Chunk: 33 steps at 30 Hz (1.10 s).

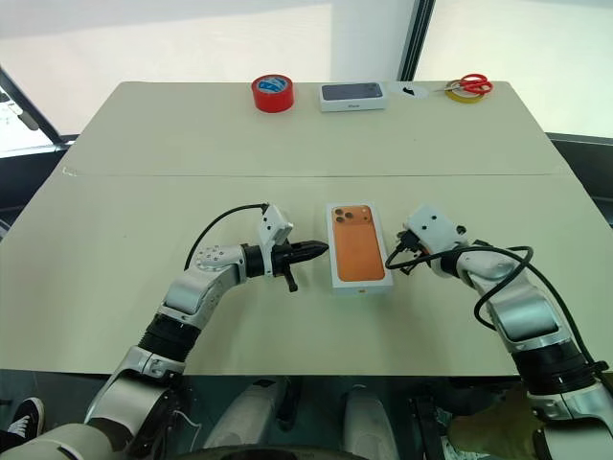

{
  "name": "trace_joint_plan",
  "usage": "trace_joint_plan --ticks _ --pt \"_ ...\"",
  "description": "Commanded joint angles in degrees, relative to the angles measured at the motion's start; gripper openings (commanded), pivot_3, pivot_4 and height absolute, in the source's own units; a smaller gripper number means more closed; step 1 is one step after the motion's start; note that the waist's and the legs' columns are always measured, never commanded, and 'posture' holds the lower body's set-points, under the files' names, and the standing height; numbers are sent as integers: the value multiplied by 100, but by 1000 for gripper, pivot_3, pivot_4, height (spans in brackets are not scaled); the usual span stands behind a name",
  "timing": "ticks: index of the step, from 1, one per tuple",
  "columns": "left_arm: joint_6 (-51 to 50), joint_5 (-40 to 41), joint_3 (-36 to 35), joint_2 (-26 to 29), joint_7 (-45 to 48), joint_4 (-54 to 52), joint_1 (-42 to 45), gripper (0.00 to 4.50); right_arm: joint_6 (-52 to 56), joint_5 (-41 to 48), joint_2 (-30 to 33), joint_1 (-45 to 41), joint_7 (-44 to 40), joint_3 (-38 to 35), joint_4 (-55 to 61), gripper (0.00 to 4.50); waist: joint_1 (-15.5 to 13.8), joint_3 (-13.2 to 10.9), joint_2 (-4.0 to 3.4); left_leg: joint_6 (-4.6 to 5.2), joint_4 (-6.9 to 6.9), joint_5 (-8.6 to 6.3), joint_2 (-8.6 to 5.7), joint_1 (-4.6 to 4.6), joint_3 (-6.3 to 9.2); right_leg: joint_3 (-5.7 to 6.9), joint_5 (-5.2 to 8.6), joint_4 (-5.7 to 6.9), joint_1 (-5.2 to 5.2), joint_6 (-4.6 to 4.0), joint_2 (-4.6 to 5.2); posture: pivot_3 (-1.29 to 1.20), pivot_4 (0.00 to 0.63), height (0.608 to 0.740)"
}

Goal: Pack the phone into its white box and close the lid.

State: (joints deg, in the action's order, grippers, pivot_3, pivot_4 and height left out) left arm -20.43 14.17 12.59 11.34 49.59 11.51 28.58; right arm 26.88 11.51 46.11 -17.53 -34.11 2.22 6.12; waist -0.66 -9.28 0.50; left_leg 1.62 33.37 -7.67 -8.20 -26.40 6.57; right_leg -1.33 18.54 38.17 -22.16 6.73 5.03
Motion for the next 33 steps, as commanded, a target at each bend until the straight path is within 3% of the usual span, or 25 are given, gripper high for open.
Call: trace_joint_plan --ticks 1,6,12,15,18,21,23,26,31,33 --pt "143 14 -86 47 5 -126 11 0 -339 202 12 -97 -363 -348 228 43 1 0 0 0 0 0 0 1 0 0 0 0 1 0 -1 0 150 736" --pt "206 68 -192 58 -73 -123 151 0 -619 428 -172 81 -750 -477 424 43 -5 0 0 0 4 0 0 1 2 1 0 0 3 0 -1 0 150 736" --pt "152 280 -384 -403 -300 5 611 0 -492 247 -13 542 -1281 -120 640 43 -14 0 1 7 26 -6 -1 0 8 11 0 -1 17 1 -1 0 150 736" --pt "424 -307 151 -516 -319 737 776 0 -815 -456 228 886 -1414 487 715 43 -7 7 -2 14 43 -12 -4 3 8 14 0 -3 29 3 0 0 150 736" --pt "452 -773 551 -452 -309 1331 793 0 -667 -531 61 818 -1283 539 756 43 27 11 6 10 44 -21 -3 29 7 12 4 -6 59 7 0 0 150 736" --pt "474 -713 486 -348 -130 1431 759 0 -573 -573 -45 689 -1182 439 670 43 28 26 13 6 39 -31 -2 67 11 16 9 -13 93 10 0 0 150 736" --pt "413 -568 346 -315 -40 1355 725 542 -430 -458 -105 643 -1234 359 667 0 42 26 13 8 34 -38 -2 86 11 15 12 -19 113 12 1 0 150 736" --pt "511 -391 111 -170 56 1045 616 1746 -291 -259 -214 504 -1239 173 611 877 51 26 13 8 34 -39 -2 89 11 15 13 -19 115 13 1 0 150 736" --pt "614 -38 -407 342 231 266 404 4275 -273 225 -292 232 -1416 -332 447 3398 114 23 12 8 20 -38 -2 84 10 11 12 -18 101 15 2 0 150 736" --pt "585 100 -600 625 337 -47 313 4500 -300 439 -279 127 -1502 -544 391 4419 125 19 11 8 18 -37 -2 69 10 10 12 -18 84 15 2 0 150 736"
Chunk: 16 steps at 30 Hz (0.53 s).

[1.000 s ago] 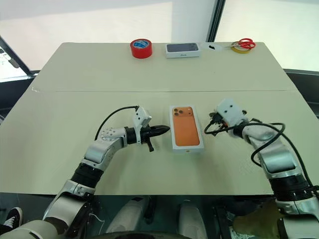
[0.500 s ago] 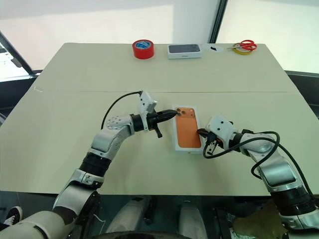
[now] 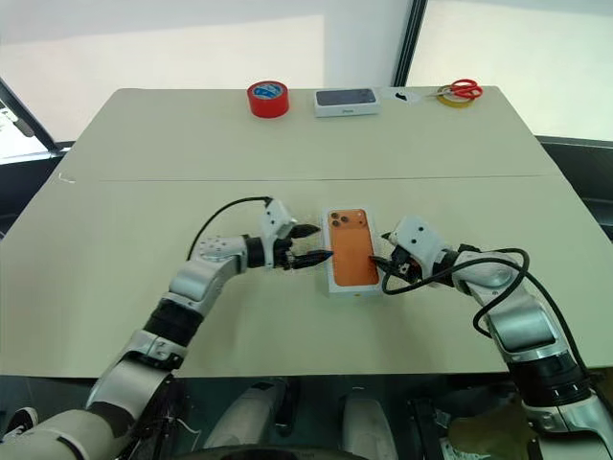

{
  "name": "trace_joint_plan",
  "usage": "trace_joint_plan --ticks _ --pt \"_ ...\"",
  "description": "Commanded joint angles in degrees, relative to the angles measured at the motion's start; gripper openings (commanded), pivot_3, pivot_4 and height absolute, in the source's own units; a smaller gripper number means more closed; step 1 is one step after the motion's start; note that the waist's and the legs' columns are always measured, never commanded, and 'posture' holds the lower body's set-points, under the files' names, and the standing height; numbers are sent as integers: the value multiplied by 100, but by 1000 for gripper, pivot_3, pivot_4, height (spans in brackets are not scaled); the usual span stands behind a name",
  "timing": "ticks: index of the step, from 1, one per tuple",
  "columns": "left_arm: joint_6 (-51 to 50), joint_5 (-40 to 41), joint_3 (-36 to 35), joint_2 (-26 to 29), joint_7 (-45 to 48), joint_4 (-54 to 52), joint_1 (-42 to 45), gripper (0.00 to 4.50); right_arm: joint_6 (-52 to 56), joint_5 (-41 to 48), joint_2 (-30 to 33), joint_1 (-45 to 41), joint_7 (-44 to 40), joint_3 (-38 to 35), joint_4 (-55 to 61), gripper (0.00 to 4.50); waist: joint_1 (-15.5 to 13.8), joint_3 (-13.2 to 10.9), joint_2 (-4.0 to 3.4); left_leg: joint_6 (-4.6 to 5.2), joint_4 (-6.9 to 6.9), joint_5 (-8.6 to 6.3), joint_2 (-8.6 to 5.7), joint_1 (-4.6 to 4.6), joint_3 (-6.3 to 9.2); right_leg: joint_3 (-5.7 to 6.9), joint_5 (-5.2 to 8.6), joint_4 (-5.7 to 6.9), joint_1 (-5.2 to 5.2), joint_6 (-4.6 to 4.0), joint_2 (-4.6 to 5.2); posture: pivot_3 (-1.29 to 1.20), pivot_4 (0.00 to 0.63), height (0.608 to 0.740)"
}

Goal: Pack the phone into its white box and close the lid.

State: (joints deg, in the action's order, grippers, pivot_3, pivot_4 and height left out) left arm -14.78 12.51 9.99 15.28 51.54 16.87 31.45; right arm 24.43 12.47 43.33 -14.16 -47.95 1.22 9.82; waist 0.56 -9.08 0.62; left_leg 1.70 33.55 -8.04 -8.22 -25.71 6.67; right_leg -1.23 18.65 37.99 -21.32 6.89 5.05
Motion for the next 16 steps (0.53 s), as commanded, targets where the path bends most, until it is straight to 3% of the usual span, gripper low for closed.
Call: trace_joint_plan --ticks 1,9,16 --pt "7 342 -441 384 203 -739 -38 4500 -58 463 -4 -264 -163 -566 -15 4466 -3 -2 -2 0 0 0 0 -4 0 0 0 0 -3 0 0 0 150 736" --pt "-12 777 -1492 1675 539 -1324 -926 4500 -332 971 542 41 -1025 -1311 -180 4466 4 -3 -5 -1 -11 0 -1 -1 -3 -5 0 -1 -5 -1 1 0 150 736" --pt "-70 922 -1972 2122 471 -1424 -1672 4500 -693 957 826 531 -1439 -1553 -417 4466 -14 -5 -9 -2 -24 -1 -1 4 -8 -12 11 -2 -6 -21 6 0 150 736"
